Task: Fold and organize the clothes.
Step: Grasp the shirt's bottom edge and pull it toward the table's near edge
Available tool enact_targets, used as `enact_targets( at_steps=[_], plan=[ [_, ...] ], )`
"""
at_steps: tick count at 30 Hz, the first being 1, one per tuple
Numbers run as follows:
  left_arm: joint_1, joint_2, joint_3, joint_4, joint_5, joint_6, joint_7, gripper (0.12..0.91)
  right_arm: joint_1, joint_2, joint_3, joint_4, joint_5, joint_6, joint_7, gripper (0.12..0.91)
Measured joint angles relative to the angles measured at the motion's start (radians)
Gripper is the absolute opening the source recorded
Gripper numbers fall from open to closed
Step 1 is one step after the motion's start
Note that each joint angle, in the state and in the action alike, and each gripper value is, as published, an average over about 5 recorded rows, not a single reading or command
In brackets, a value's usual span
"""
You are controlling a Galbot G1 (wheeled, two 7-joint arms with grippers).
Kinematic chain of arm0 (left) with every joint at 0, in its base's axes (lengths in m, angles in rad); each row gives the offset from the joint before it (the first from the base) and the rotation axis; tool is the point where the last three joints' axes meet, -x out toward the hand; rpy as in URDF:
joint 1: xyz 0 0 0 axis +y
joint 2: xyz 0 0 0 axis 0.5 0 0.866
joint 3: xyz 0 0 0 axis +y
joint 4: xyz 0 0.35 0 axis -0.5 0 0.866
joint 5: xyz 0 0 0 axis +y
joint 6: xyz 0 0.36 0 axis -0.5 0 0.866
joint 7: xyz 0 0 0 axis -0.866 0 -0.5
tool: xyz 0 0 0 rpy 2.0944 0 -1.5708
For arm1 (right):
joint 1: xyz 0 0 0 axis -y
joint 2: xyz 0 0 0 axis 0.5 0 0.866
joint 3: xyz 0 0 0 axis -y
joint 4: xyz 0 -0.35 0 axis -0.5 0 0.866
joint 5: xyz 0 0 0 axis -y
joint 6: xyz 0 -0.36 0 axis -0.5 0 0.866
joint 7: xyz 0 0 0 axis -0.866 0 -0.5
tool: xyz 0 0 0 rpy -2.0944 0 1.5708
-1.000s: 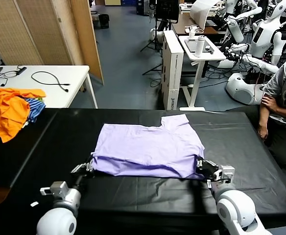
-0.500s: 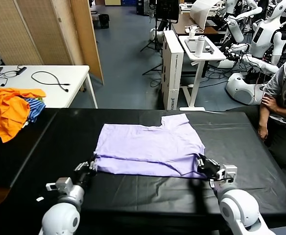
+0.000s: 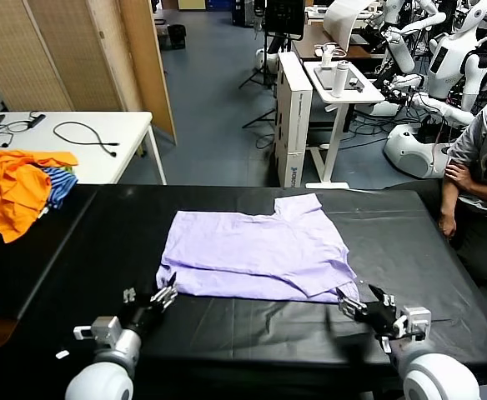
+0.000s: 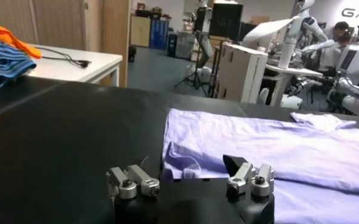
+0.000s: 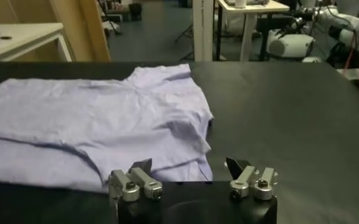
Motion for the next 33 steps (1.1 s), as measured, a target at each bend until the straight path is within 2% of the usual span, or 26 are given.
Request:
enact_targets(
  at_steps=[2,5,8,11,12,15,18,24,33],
  plan=[
    [0.001,0.0,0.003,0.004,0.002,-0.001,0.001,0.865,0.005,0.0,-0.005,-0.005,-0.004,0.0,0.0,0.723],
    [-0.001,0.0,0.006,0.011,0.004,-0.001,0.001,0.725,0.01,0.001,-0.016,-0.012,-0.011,0.0,-0.001,0.682],
    [0.0,0.001,0.006,0.017,0.005,-0.001,0.001,0.558,0.013,0.002,-0.029,-0.019,-0.021,-0.001,-0.003,0.601],
    [0.002,0.002,0.004,0.021,0.005,-0.001,0.001,0.373,0.015,0.004,-0.039,-0.025,-0.028,-0.001,-0.005,0.44],
    [0.002,0.003,0.004,0.022,0.005,-0.001,0.001,0.321,0.015,0.005,-0.04,-0.026,-0.029,-0.001,-0.006,0.365],
    [0.001,0.005,0.003,0.023,0.005,-0.001,0.002,0.211,0.013,0.004,-0.041,-0.025,-0.03,0.0,-0.007,0.205],
    [0.001,0.009,0.002,0.022,0.004,-0.001,0.002,0.161,0.007,0.0,-0.035,-0.019,-0.027,0.001,-0.008,0.142],
    [0.018,0.029,-0.011,0.007,0.001,0.0,0.002,0.146,-0.018,-0.016,-0.018,0.006,-0.012,-0.008,-0.004,0.14],
    [0.078,0.07,-0.056,-0.049,-0.008,0.005,0.003,0.146,-0.082,-0.058,0.016,0.079,0.047,-0.088,0.022,0.14]
  ],
)
